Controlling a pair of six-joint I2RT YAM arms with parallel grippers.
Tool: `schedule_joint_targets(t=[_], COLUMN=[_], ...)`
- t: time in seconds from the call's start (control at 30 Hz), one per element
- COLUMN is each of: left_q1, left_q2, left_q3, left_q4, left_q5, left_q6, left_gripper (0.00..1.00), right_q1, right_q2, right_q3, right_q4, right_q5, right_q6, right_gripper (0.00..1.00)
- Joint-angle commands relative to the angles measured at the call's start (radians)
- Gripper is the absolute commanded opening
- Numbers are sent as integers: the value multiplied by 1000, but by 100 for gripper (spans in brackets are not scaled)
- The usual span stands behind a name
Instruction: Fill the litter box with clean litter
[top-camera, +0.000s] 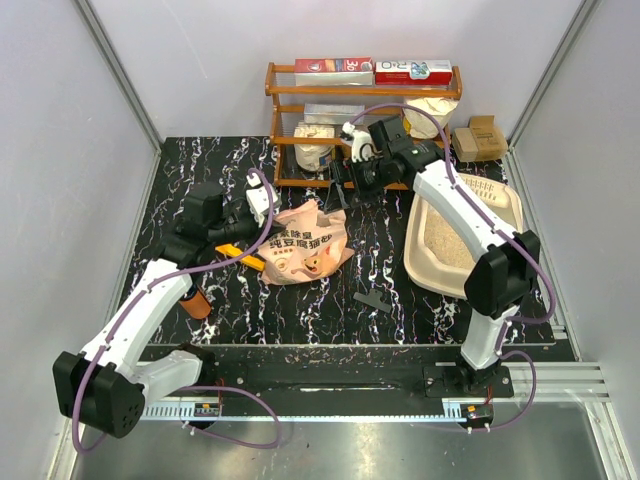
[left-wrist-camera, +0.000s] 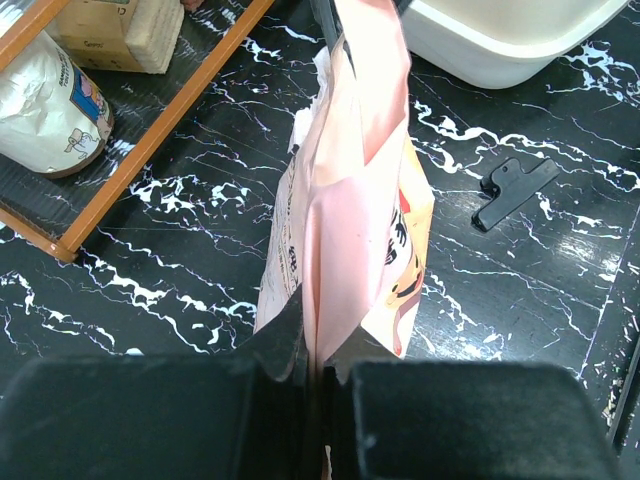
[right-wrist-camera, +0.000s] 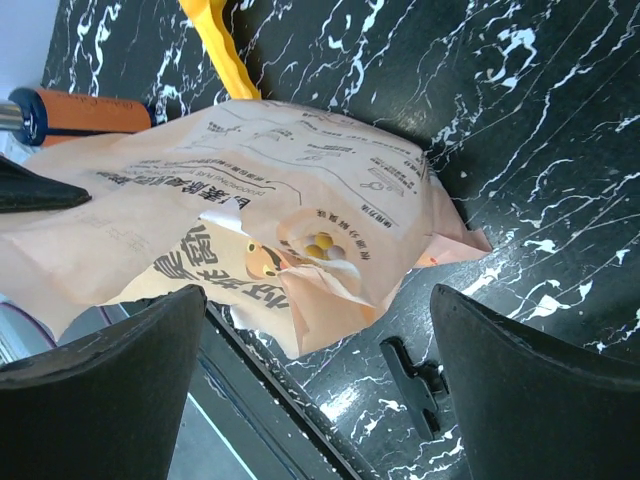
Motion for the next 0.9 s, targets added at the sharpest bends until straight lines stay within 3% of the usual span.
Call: schedule_joint_targets(t=[0.0,0.3,0.63,0.8,0.87], left_q1=[-6,-13,-17,-17,-17], left_q2=[-57,-66,-66,-63,-58], left_q3=[21,19,15,21,27], left_q4=[156,149,153,153,152], left_q5=[30,21,4,-18,-30], left_q6=[-25,-27,-22,3,27], left_gripper=[0,0,0,0,0], right_q1=[-6,46,136,106,58], right_q2=[-39,42,48,-28,-45], right_q3=[-3,12,-16,-94,-96], right_q4=[48,52,0,-67,-80], right_q5=[-9,35,541,822,839], right_q6=[44,25,128,194,196], right_gripper=[98,98,100,100,99])
